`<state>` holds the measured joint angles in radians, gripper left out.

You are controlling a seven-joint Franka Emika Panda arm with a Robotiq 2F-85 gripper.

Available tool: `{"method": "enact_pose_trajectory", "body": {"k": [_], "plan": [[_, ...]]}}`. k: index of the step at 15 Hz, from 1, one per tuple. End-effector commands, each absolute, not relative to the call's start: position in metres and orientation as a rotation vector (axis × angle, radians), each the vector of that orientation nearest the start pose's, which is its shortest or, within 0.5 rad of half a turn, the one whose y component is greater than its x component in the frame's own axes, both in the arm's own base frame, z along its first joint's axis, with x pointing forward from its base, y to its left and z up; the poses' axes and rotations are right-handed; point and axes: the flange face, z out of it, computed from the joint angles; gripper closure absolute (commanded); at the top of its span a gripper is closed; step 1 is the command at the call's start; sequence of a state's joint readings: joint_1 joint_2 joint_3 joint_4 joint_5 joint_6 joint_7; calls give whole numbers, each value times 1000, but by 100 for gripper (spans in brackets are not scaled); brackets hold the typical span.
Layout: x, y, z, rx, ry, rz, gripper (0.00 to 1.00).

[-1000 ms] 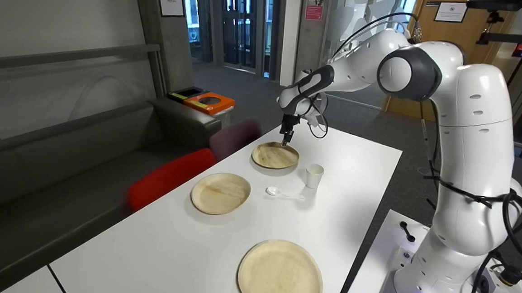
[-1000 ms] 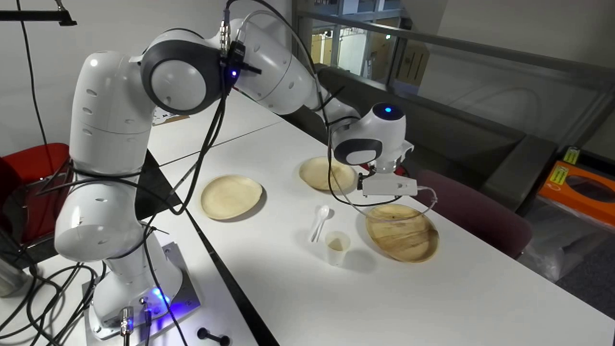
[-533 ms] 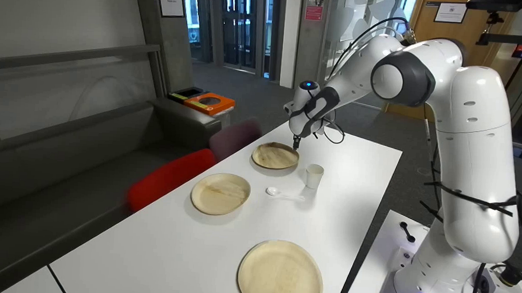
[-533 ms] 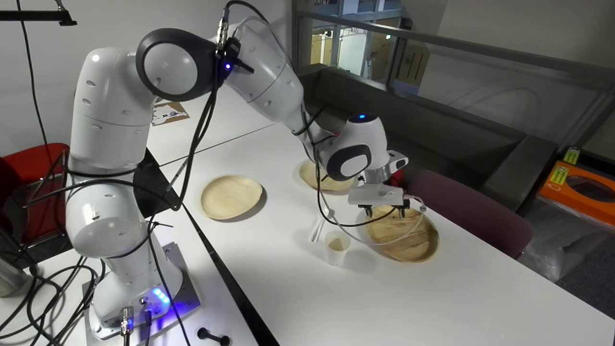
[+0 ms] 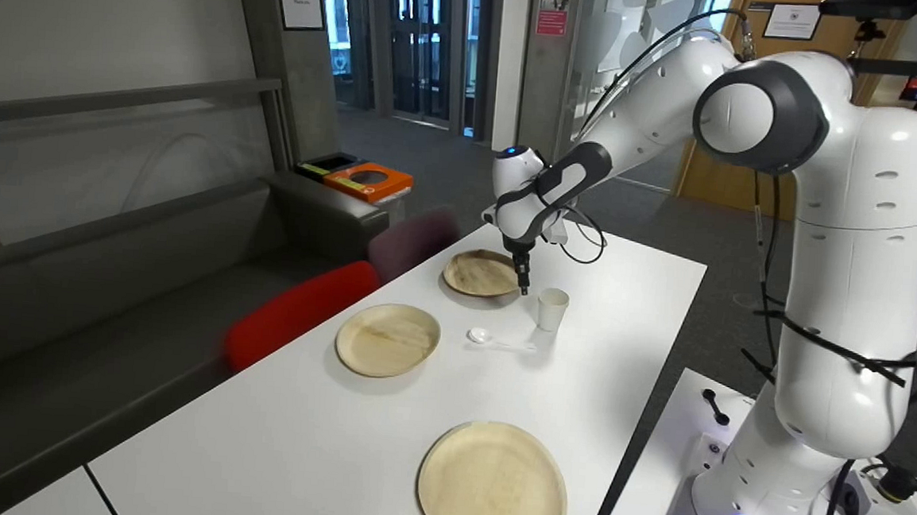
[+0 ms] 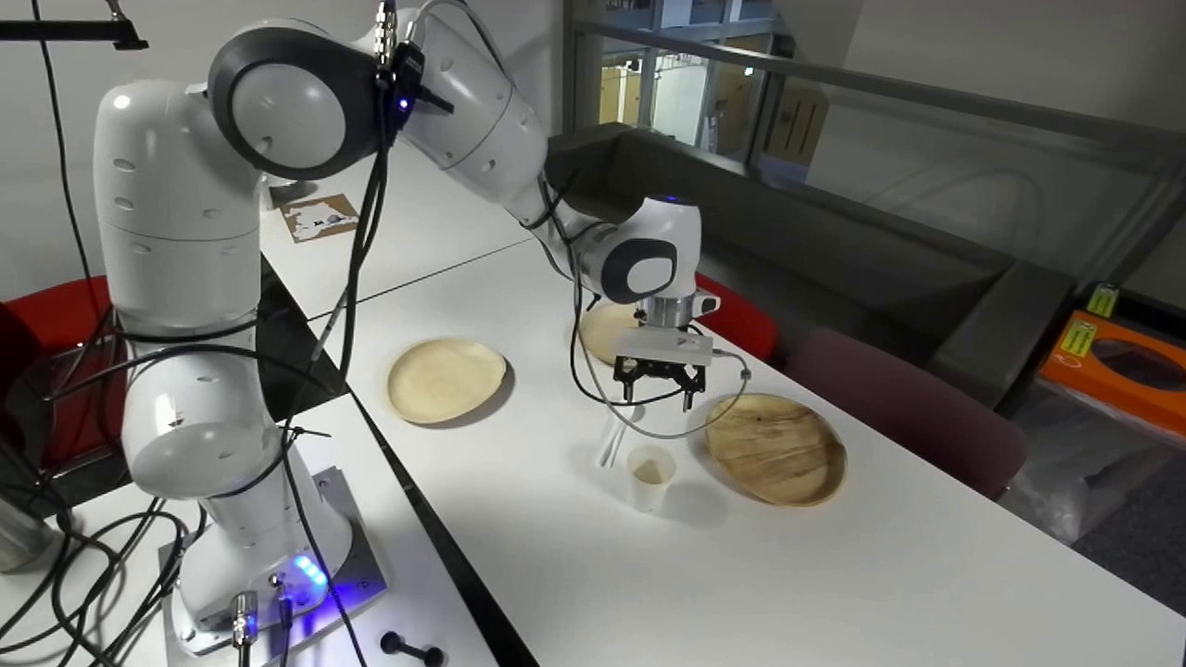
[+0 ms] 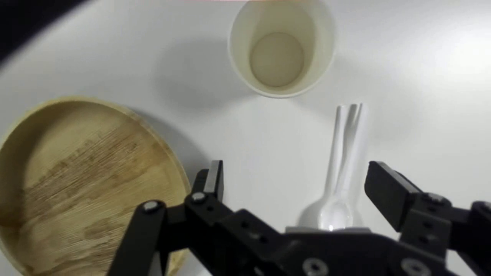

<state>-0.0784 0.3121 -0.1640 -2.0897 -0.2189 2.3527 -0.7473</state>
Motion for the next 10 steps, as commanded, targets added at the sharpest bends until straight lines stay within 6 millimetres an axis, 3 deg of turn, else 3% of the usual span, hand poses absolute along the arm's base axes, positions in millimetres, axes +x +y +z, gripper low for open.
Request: {"method": "enact_pose_trajectory", "body": {"k": [1,10], "plan": [[562,-136,275,-3101,-1086,227,0],[561,-138,264,-3093,-1079,250,0]]}}
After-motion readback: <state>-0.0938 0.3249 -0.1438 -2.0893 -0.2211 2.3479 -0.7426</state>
